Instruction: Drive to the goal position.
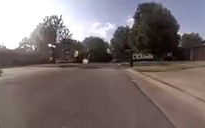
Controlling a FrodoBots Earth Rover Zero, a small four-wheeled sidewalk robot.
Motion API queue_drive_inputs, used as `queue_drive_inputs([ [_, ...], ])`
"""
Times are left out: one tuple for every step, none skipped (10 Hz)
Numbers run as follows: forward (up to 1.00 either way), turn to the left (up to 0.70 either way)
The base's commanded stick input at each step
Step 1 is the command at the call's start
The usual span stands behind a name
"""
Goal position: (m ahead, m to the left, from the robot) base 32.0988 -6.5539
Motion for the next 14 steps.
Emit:
queue_drive_inputs([
  [0.85, -0.05],
  [0.85, -0.29],
  [0.85, -0.11],
  [0.85, 0.0],
  [0.85, 0.0],
  [0.37, 0.0],
  [0.0, 0.0],
  [0.0, 0.0],
  [0.0, 0.0],
  [0.0, 0.0],
  [0.0, 0.0],
  [0.0, 0.0],
  [0.0, 0.0],
  [0.0, 0.0],
])
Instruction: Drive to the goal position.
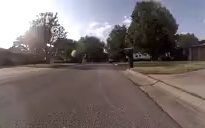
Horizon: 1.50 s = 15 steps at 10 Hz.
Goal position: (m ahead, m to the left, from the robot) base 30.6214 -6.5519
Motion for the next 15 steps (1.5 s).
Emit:
queue_drive_inputs([
  [0.0, 0.0],
  [0.24, 0.0],
  [0.71, 0.0],
  [0.85, 0.0],
  [0.85, 0.0],
  [0.85, 0.0],
  [0.85, 0.0],
  [0.85, 0.0],
  [0.85, 0.0],
  [0.85, 0.0],
  [0.85, 0.0],
  [0.85, 0.0],
  [0.85, 0.0],
  [0.85, 0.0],
  [0.85, 0.0],
])
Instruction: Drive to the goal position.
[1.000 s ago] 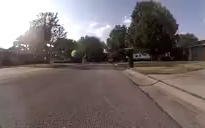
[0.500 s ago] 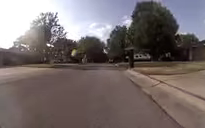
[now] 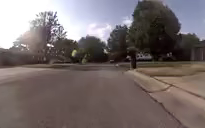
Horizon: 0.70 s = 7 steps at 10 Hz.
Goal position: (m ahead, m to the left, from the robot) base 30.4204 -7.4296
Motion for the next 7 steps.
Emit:
queue_drive_inputs([
  [0.85, 0.0],
  [0.85, 0.0],
  [0.85, 0.0],
  [0.85, -0.06],
  [0.85, -0.13],
  [0.85, -0.2],
  [0.85, -0.27],
])
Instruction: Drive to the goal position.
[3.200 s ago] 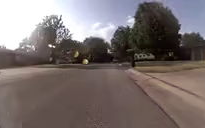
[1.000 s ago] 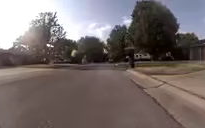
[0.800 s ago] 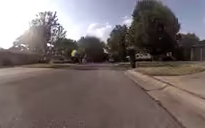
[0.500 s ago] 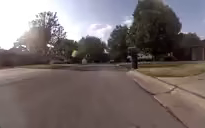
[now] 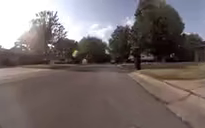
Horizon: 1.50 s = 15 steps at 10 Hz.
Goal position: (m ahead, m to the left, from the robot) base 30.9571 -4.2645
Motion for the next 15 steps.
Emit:
queue_drive_inputs([
  [0.85, -0.34],
  [0.85, -0.34],
  [0.85, -0.34],
  [0.85, 0.0],
  [0.85, 0.0],
  [0.85, 0.0],
  [0.85, 0.0],
  [0.85, 0.0],
  [0.85, 0.0],
  [0.85, 0.0],
  [0.85, 0.0],
  [0.85, 0.0],
  [0.85, 0.0],
  [0.85, 0.0],
  [0.85, 0.0],
])
